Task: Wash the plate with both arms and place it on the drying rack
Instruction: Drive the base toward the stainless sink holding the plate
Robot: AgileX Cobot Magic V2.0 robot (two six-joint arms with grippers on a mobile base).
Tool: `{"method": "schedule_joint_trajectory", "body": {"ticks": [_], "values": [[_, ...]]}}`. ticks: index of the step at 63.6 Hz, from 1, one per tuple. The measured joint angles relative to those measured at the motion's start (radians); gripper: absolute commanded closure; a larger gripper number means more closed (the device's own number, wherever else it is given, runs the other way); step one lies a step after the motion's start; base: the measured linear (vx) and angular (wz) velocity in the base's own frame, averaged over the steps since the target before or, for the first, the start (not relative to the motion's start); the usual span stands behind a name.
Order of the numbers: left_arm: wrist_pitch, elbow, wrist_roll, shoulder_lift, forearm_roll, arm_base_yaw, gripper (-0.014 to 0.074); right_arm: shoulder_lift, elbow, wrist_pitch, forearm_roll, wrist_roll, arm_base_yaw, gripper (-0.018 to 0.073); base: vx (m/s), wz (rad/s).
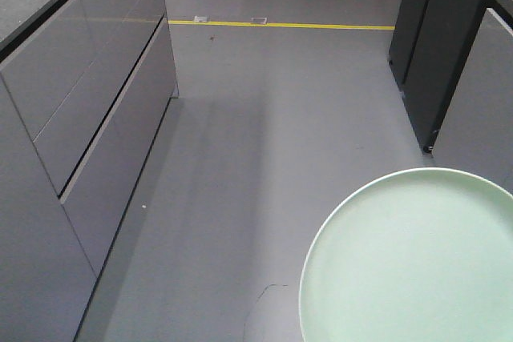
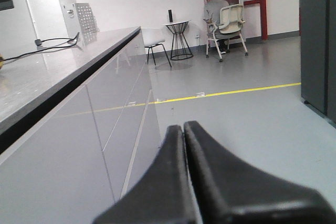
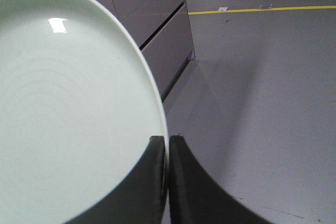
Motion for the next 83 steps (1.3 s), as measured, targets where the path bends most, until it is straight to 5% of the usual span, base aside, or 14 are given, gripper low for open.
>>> {"method": "schedule_joint_trajectory", "body": {"ticks": [83], "values": [[0.000, 0.000, 0.000, 0.000, 0.000, 0.000, 0.0603, 0.000, 0.000, 0.000, 0.000, 0.000, 0.000, 0.0564, 0.28, -0.11]]}}
